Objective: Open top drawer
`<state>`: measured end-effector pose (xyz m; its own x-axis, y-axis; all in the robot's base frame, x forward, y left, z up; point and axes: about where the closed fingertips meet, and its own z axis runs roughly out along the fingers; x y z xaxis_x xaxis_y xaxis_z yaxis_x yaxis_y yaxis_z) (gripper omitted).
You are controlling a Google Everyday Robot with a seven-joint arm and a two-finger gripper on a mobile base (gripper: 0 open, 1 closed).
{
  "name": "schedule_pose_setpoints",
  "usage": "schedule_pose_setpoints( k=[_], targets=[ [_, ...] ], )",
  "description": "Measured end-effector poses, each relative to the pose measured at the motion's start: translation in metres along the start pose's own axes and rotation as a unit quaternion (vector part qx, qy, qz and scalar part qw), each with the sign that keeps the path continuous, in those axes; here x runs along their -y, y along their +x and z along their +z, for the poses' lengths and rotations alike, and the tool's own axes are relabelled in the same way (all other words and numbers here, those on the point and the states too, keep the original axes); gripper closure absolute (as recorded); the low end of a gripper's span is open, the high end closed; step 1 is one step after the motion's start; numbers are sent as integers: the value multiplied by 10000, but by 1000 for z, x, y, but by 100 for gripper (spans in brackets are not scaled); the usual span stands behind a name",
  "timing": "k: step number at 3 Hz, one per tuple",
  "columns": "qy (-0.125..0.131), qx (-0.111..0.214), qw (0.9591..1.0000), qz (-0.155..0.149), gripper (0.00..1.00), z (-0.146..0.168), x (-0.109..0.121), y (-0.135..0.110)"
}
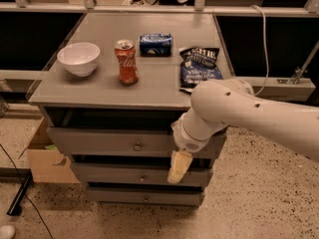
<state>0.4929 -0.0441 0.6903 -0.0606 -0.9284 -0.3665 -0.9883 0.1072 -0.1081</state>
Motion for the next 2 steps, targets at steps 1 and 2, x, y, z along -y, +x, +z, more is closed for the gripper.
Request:
schedule_pose_setpoints(
  k=[1, 2],
  targets=[
    [67, -82, 9999, 26, 0, 8, 15, 2],
    [47, -148, 9998, 113, 0, 19, 23, 11]
  ],
)
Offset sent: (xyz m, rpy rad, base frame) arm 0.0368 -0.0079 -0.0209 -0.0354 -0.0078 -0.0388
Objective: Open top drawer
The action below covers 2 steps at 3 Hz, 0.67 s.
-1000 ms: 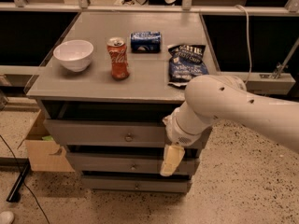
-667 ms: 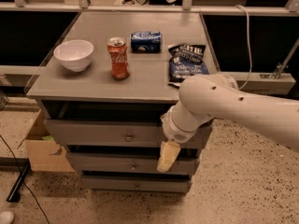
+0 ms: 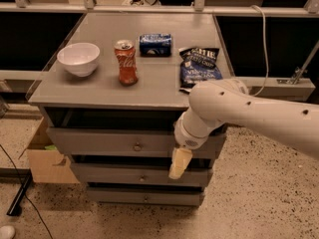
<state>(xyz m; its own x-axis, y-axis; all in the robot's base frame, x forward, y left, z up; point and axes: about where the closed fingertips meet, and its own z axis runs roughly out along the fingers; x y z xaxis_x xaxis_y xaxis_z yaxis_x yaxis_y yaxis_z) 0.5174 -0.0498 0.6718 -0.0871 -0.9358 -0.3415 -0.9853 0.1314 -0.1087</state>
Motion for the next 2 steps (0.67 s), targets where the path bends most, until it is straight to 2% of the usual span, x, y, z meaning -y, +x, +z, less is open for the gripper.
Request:
schedule_pose_setpoints(
  k=[2],
  targets=[
    [-290, -36, 9992, 288, 0, 18, -13, 25]
  ],
)
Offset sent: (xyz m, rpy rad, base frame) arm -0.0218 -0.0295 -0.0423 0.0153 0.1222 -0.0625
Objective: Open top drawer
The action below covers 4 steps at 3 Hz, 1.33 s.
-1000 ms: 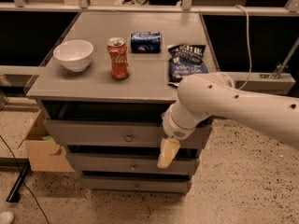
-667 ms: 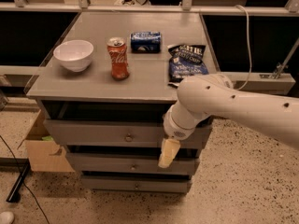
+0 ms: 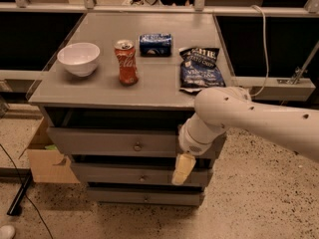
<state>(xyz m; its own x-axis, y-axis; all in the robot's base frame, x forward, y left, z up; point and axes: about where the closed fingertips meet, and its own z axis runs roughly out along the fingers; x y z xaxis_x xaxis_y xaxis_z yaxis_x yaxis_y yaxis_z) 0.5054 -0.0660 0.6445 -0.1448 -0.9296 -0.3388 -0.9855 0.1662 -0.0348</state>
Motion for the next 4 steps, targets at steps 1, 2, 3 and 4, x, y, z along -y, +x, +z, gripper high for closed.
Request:
schedule_pose_setpoints(
  k=[1, 2, 3, 4],
  targets=[
    [-19, 0, 10000, 20, 14, 1, -1, 2],
    [-19, 0, 10000, 19, 38, 1, -1, 2],
    [-19, 0, 10000, 19, 61, 1, -1, 2],
    [-19, 0, 10000, 19, 85, 1, -1, 2]
  ],
)
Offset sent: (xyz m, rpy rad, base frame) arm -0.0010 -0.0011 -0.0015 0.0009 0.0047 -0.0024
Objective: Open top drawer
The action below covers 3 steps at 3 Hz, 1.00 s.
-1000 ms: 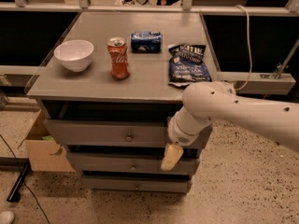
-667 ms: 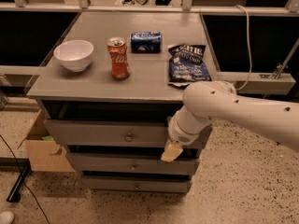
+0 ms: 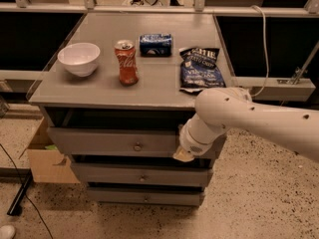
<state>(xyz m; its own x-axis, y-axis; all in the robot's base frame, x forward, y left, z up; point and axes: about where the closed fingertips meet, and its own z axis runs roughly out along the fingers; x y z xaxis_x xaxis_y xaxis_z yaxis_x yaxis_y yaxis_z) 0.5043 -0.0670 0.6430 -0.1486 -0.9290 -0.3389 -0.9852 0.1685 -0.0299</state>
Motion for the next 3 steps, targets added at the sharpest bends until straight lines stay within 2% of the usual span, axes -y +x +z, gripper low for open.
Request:
schedule_pose_setpoints(
  k=[1, 3],
  targets=[
    [0, 0, 10000, 0, 100, 0, 0, 0],
    [0, 0, 10000, 0, 100, -4, 0, -3]
  ],
)
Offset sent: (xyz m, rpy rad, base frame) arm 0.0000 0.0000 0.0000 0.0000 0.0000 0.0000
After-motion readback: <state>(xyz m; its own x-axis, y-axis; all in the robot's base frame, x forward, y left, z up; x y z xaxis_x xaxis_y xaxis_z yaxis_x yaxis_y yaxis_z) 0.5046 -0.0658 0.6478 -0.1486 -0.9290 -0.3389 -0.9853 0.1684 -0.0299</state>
